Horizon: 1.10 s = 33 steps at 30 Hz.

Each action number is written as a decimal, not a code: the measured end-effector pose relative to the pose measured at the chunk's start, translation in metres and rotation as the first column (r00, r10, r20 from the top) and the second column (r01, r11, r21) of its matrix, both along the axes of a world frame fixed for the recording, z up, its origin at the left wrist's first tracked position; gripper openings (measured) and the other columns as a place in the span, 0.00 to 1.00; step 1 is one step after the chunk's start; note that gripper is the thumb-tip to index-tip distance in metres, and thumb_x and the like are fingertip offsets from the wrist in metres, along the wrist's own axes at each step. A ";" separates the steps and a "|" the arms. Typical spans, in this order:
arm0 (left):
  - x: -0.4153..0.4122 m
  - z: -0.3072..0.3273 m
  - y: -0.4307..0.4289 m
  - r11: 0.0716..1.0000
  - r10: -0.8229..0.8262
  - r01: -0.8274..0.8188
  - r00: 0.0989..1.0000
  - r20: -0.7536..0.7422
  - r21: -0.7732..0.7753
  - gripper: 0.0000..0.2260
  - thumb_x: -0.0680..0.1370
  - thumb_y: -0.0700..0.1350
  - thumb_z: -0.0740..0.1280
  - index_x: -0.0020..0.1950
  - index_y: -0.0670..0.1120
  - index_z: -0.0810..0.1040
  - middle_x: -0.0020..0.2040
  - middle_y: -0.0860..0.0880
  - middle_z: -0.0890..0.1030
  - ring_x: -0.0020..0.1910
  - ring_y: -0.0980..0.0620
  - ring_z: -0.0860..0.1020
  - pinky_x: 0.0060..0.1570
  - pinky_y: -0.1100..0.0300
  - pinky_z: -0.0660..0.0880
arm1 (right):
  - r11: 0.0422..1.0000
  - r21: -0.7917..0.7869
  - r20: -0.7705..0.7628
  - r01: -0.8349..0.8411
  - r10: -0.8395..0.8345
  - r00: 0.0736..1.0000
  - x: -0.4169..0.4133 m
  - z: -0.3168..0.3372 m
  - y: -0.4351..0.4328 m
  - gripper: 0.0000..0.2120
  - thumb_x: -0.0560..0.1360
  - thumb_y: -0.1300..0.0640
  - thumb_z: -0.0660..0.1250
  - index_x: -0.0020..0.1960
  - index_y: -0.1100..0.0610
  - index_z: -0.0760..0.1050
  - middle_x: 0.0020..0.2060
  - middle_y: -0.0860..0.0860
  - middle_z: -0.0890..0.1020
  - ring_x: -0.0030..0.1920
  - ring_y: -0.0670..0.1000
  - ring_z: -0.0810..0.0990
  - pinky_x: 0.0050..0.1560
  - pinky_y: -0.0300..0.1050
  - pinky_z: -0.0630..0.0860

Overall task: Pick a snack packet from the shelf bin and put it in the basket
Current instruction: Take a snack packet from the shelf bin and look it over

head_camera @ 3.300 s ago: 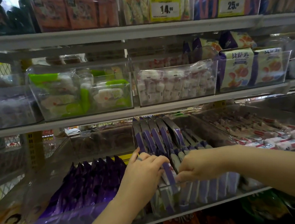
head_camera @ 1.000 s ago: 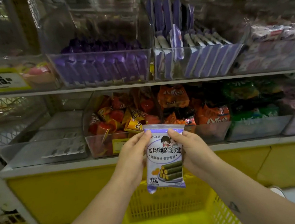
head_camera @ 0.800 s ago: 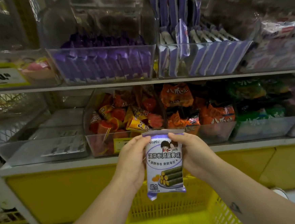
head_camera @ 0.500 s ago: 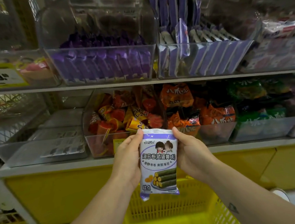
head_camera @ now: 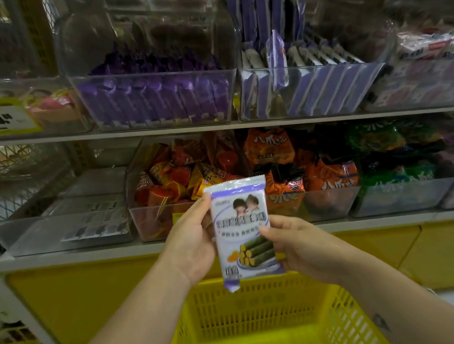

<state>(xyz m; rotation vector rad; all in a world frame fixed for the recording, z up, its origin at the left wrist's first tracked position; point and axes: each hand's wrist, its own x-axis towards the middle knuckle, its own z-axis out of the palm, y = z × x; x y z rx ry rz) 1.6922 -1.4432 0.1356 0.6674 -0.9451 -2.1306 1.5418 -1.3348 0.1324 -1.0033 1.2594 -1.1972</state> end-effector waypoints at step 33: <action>0.021 0.016 0.013 0.442 0.362 0.047 0.904 0.226 -0.896 0.10 0.75 0.38 0.72 0.52 0.52 0.83 0.48 0.54 0.84 0.41 0.63 0.82 0.39 0.74 0.74 | 0.953 0.059 0.476 0.297 -0.288 0.831 -0.002 0.039 0.000 0.18 0.80 0.53 0.59 0.57 0.67 0.76 0.57 0.72 0.71 0.47 0.58 0.86 0.36 0.47 0.82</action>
